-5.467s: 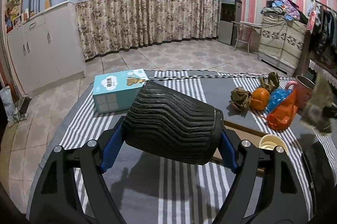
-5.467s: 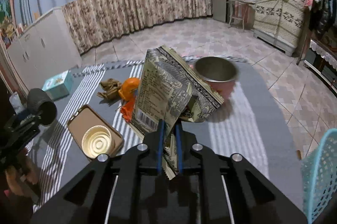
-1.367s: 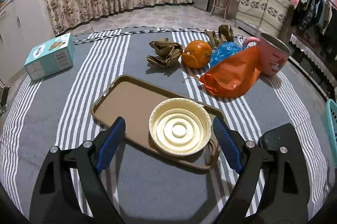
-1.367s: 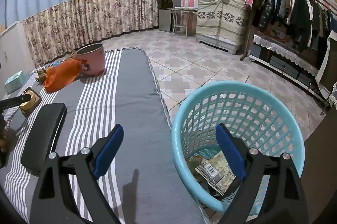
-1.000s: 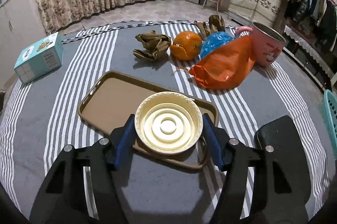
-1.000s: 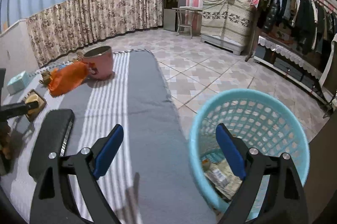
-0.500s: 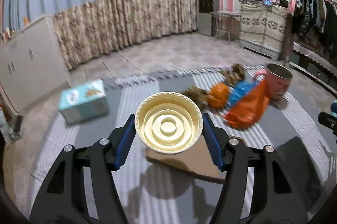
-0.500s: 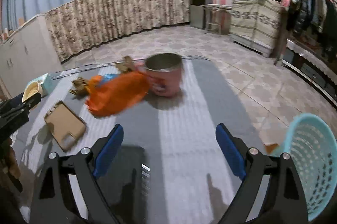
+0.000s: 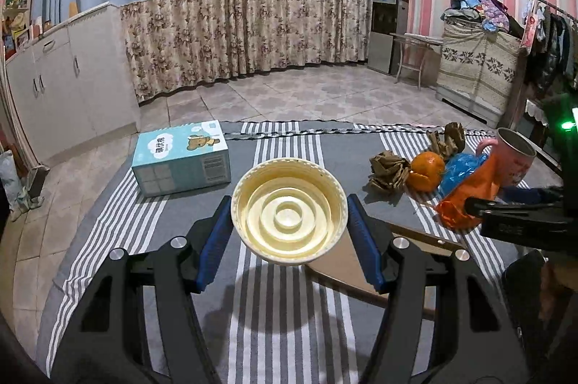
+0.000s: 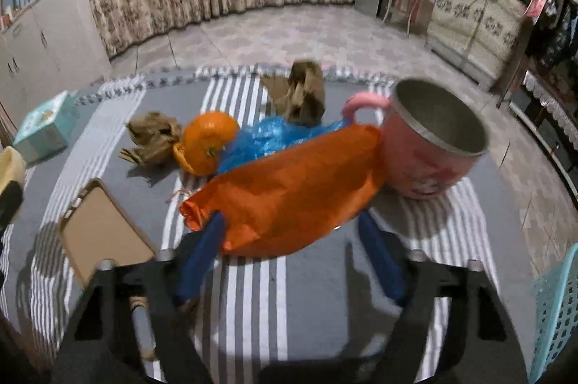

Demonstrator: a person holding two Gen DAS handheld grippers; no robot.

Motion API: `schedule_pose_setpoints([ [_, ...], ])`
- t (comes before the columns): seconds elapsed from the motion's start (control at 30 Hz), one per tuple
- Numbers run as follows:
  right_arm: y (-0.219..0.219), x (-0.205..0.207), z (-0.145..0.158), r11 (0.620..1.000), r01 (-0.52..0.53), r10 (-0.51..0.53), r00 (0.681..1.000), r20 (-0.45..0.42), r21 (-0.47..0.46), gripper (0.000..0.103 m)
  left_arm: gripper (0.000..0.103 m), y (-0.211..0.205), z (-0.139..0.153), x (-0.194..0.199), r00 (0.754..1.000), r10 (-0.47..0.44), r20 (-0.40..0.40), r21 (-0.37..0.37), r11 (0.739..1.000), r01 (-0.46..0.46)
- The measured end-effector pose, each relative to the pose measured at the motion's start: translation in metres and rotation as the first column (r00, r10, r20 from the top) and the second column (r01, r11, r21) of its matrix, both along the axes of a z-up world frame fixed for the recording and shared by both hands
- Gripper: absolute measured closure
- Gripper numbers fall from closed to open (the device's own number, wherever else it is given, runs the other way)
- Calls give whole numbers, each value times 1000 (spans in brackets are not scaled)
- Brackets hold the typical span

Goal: Collect trash
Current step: 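Grasp the orange plastic bag with the right tool while the left tool holds the lid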

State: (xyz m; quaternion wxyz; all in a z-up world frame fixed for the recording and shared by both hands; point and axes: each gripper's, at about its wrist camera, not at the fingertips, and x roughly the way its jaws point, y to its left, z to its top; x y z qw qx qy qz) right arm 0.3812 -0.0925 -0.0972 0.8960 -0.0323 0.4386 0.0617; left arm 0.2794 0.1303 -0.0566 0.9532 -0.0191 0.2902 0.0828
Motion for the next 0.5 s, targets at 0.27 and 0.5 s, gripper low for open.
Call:
schedule_pose_setpoints([
  [0.27, -13, -14, 6, 993, -72, 73, 997, -5, 98, 99, 42, 0, 0, 0, 1000, 3, 2, -5, 1000, -3],
  [0.5, -54, -52, 24, 991, -63, 57, 997, 54, 118, 101, 42, -4, 1, -2, 1000, -8, 9, 12, 1000, 8],
])
